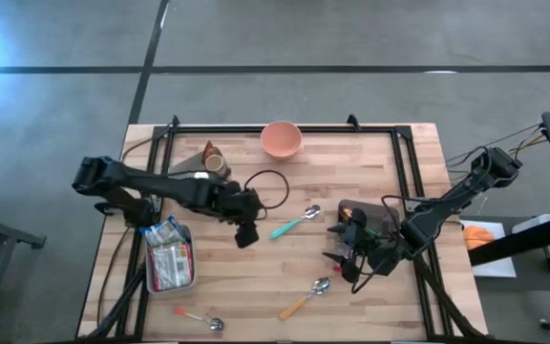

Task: Pick & Place Food Item
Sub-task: Put the light blue spoon into the black bin

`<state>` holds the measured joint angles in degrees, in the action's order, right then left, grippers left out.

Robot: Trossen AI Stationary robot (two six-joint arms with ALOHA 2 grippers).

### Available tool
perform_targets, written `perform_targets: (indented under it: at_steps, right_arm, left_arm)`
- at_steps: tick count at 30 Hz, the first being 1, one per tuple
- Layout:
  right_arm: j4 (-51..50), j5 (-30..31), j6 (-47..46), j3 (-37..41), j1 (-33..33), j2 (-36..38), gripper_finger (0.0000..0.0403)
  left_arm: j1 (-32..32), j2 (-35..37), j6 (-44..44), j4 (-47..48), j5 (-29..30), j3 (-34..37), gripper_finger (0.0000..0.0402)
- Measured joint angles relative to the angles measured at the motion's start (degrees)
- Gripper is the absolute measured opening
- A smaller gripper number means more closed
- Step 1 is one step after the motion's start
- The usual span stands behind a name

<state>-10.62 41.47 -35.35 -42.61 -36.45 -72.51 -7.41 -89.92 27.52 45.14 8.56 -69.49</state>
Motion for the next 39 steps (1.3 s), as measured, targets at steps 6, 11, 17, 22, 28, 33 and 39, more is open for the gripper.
perform_targets:
  at_steps: [6,11,17,22,28,33,39]
  right_arm:
    - [-0.1,-0.4,1.9,0.0,2.9,0.0,0.0334]
    - [1.0,-14.1,9.9,-0.2,11.9,0.0,0.0334]
    - [0.5,-28.9,21.4,-2.6,21.8,0.0,0.0334]
    - [0.1,-27.5,8.5,-4.7,27.0,0.0,0.0334]
    - [-2.2,-28.3,0.4,-6.8,29.0,-0.9,0.0334]
    - [-13.9,-29.1,10.0,-13.3,29.1,-6.7,0.0334]
    - [-21.9,-34.1,29.4,-23.4,29.2,-19.8,0.0334]
  left_arm:
    - [-8.2,9.3,3.7,-6.2,9.7,6.6,0.0255]
    - [-12.4,15.6,2.1,-23.1,15.9,16.0,0.0255]
    - [-12.3,20.4,0.0,-37.6,16.2,25.1,0.0255]
    - [-12.1,23.9,4.8,-37.4,18.7,28.8,0.0255]
    - [-11.9,26.5,4.8,-37.7,20.5,29.9,0.0255]
    - [-11.8,26.4,4.0,-37.5,20.6,30.8,0.0255]
    - [-11.7,26.5,4.0,-37.4,20.6,31.4,0.0255]
